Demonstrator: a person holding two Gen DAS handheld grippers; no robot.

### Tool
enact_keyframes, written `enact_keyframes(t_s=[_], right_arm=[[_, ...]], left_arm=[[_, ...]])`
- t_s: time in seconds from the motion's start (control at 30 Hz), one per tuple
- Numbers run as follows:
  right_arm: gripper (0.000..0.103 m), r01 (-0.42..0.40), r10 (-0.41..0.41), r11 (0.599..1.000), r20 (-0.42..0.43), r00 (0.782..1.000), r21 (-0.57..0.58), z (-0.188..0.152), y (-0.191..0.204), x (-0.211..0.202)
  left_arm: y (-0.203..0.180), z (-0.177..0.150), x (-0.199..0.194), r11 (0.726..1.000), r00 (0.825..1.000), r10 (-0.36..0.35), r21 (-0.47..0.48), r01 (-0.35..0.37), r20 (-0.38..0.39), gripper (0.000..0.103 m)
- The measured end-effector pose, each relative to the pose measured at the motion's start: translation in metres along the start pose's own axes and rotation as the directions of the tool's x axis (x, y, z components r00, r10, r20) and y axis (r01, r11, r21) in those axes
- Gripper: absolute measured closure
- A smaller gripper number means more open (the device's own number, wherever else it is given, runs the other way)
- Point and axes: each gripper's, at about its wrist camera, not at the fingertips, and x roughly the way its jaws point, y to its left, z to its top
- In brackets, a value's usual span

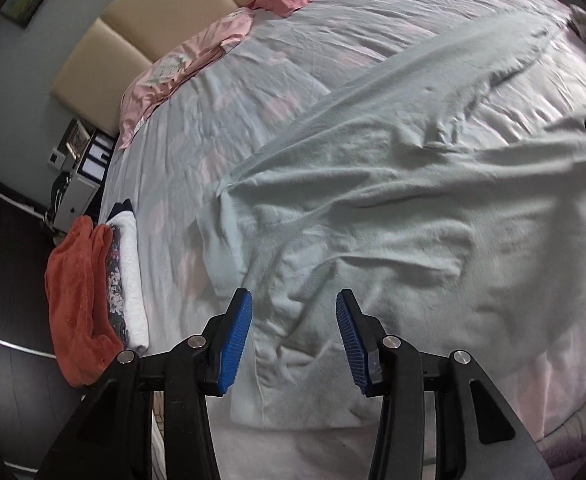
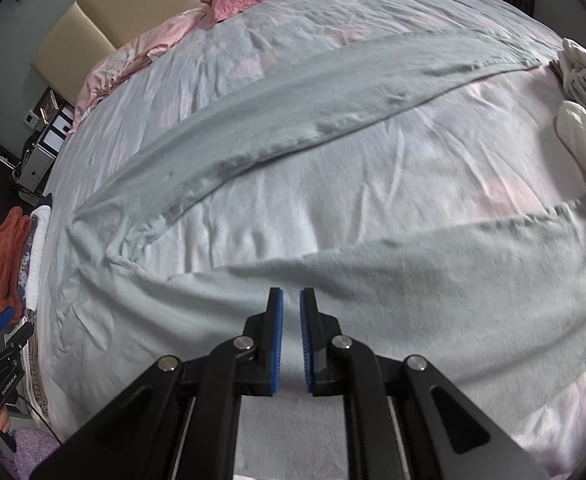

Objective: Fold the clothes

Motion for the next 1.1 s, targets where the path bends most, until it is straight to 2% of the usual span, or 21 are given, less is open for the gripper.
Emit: enact_keyframes(t_s=[0.07,0.13,0.27,0.4,0.53,0.7,0.8,0.87,0.97,1.03,1.1], right_arm=[[0.093,0.008,-0.008,1.0,-0.009,1.0,0.013,-0.01,-0.002,-0.002],[0.093,0.022,-0.022,0.999,-0.011,1.0,0.027,-0.019,-0.006,-0.007],[0.093,0.035,-0.034,0.997,-0.02,0.999,0.064,-0.032,-0.015,-0.014],[0.089,0.036,-0.031,0.992,-0.04,0.999,0.118,-0.039,-0.028,-0.015],[0.088,0.005,0.002,0.986,-0.042,0.999,0.164,-0.042,-0.037,-0.017],[0.087,-0.012,0.017,0.987,-0.027,1.0,0.16,-0.043,-0.036,-0.02],[0.087,-0.008,0.014,0.988,-0.034,0.999,0.155,-0.043,-0.034,-0.017],[0.087,-0.007,0.013,0.988,-0.04,0.999,0.152,-0.043,-0.033,-0.014],[0.087,-0.006,0.013,0.988,-0.043,0.999,0.152,-0.042,-0.033,-0.012],[0.087,-0.006,0.012,0.988,-0.043,0.999,0.155,-0.042,-0.034,-0.011],[0.087,-0.003,0.01,0.988,-0.043,0.999,0.156,-0.041,-0.034,-0.011]], left_arm=[[-0.025,-0.007,-0.004,0.992,1.0,0.014,0.123,-0.015,0.007,0.057],[-0.047,-0.015,-0.007,0.97,1.0,0.026,0.24,-0.028,0.013,0.057],[-0.08,-0.027,-0.01,0.908,1.0,0.011,0.418,-0.018,0.019,0.057],[-0.1,-0.036,-0.006,0.847,1.0,0.011,0.531,-0.013,0.007,0.057],[-0.104,-0.044,0.004,0.824,0.999,0.016,0.567,0.003,-0.028,0.057],[-0.089,-0.049,0.014,0.821,0.997,0.0,0.57,0.042,-0.074,0.057],[-0.076,-0.049,0.019,0.828,0.997,0.001,0.559,0.045,-0.081,0.057],[-0.07,-0.051,0.022,0.83,0.995,-0.02,0.553,0.073,-0.1,0.057],[-0.071,-0.058,0.024,0.807,0.987,-0.068,0.573,0.14,-0.146,0.057],[-0.075,-0.065,0.027,0.783,0.984,-0.072,0.602,0.159,-0.166,0.057],[-0.077,-0.07,0.033,0.769,0.981,-0.063,0.618,0.164,-0.182,0.054]])
